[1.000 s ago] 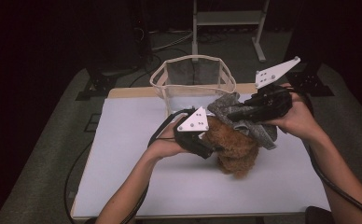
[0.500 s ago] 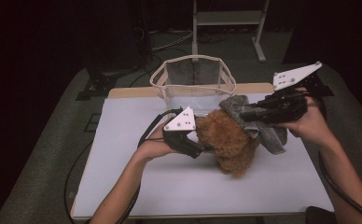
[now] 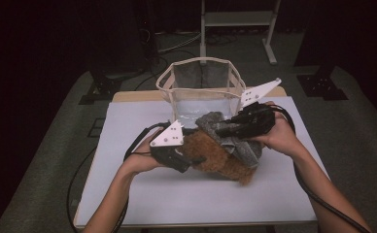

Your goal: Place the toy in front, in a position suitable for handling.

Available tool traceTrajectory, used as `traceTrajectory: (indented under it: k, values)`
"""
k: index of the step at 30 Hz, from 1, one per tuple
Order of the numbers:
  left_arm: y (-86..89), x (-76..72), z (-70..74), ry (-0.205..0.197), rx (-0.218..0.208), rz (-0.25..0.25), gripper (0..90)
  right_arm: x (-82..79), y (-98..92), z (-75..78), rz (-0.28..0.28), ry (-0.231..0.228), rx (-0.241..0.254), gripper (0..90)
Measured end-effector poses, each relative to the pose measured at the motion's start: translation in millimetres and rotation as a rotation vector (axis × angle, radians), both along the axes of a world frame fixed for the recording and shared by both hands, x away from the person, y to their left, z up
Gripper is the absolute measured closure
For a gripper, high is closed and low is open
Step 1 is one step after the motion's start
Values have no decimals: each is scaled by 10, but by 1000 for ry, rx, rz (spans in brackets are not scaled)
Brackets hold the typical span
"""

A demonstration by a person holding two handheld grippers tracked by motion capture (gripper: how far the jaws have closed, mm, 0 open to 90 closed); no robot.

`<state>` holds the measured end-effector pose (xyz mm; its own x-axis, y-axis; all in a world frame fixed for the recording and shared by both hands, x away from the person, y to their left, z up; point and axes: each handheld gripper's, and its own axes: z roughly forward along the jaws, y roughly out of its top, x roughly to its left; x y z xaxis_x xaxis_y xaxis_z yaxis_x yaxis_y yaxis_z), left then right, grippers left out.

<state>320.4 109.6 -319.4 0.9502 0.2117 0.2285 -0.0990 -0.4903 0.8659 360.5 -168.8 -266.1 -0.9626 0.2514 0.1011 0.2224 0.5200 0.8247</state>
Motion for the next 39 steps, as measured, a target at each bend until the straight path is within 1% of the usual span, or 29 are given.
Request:
traceTrajectory:
  k: [1,4,5,8,9,10,13,15,16,17,18,19,20,22,24,25,26,27,30,31,34,36,39]
  values:
    - [66,-4,-49,12,-7,13,205,11,14,-40,-3,1,-8,688]
    - [185,-6,-152,32,-20,33,206,46,21,-181,-16,15,-27,688]
    - [224,-2,-184,39,-22,38,206,56,16,-234,-24,26,-30,687]
    - [337,-2,-263,60,-47,58,203,77,-24,-388,-34,48,-24,687]
    - [361,-7,-266,60,-52,60,199,79,-46,-440,-37,60,-14,687]
    - [372,-15,-262,57,-58,59,196,82,-60,-476,-38,62,-5,687]
    - [349,-64,-204,32,-75,47,186,78,-44,-540,-37,66,8,687]
    - [305,-88,-166,11,-61,38,186,60,42,-582,-21,68,0,686]
    - [288,-94,-163,14,-55,30,187,48,94,-600,-9,66,-7,685]
    - [266,-97,-173,15,-42,25,194,35,134,-612,1,61,-12,684]
    - [248,-92,-200,13,-8,26,225,14,183,-622,14,61,-20,683]
    - [232,-81,-257,28,30,22,233,-6,222,-630,28,58,-30,683]
    - [234,-77,-297,41,37,16,235,-36,253,-628,38,49,-43,682]
    - [262,-75,-393,54,51,15,251,-68,260,-622,47,34,-50,678]
    - [307,-77,-466,60,75,29,267,-92,205,-606,44,37,-38,674]
    - [334,-81,-493,60,85,39,275,-91,174,-601,44,30,-37,674]
    - [359,-80,-514,64,86,50,275,-95,130,-592,36,35,-29,673]
    - [390,-81,-530,69,78,54,276,-92,78,-584,26,34,-22,673]
    - [416,-85,-538,65,74,65,278,-75,-87,-566,-15,38,3,672]
    - [417,-84,-534,64,75,69,278,-69,-134,-563,-30,36,3,671]
    - [410,-88,-516,56,84,74,278,-54,-263,-552,-67,17,7,671]
    - [408,-88,-510,51,92,73,278,-48,-340,-540,-85,13,15,673]
    - [411,-80,-518,60,90,70,276,-53,-456,-516,-102,22,32,682]
